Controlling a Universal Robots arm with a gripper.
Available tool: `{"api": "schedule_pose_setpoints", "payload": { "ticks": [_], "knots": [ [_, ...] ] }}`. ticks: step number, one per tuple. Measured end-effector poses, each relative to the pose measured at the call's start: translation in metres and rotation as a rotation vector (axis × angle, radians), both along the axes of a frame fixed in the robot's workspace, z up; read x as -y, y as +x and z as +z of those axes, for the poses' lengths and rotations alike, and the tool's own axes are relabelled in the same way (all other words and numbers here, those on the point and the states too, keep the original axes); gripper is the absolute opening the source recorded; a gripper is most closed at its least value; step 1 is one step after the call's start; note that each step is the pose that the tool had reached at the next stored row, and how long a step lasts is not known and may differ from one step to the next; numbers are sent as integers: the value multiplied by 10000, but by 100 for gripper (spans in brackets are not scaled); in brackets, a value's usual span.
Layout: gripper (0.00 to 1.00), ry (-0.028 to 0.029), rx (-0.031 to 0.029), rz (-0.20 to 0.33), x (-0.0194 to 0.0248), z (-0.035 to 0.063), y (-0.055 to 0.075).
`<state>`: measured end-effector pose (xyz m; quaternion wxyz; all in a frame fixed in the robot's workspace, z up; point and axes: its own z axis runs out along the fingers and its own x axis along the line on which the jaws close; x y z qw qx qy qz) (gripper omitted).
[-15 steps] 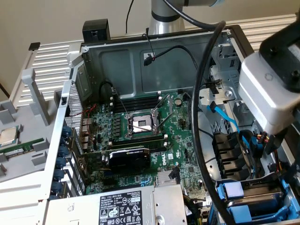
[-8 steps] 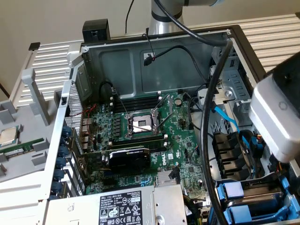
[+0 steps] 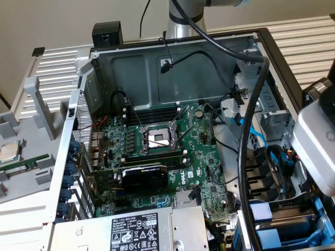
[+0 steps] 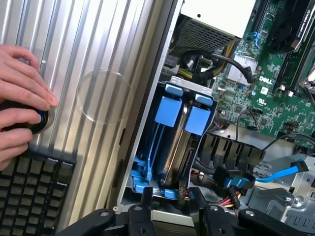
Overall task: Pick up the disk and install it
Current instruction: 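Insert the first disk wire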
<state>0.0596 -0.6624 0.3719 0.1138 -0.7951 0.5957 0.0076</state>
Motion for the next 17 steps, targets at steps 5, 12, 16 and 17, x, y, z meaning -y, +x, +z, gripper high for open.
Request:
{"api": "schedule_pose_setpoints", "payload": {
  "ticks": [5,12,16,17],
  "knots": [
    [43,129,-51,73,31,-52,25],
    [43,523,-163,296,56,-98,25],
    [43,641,-277,444,79,-133,25],
    [43,677,-298,488,82,-140,25]
  ]
}}
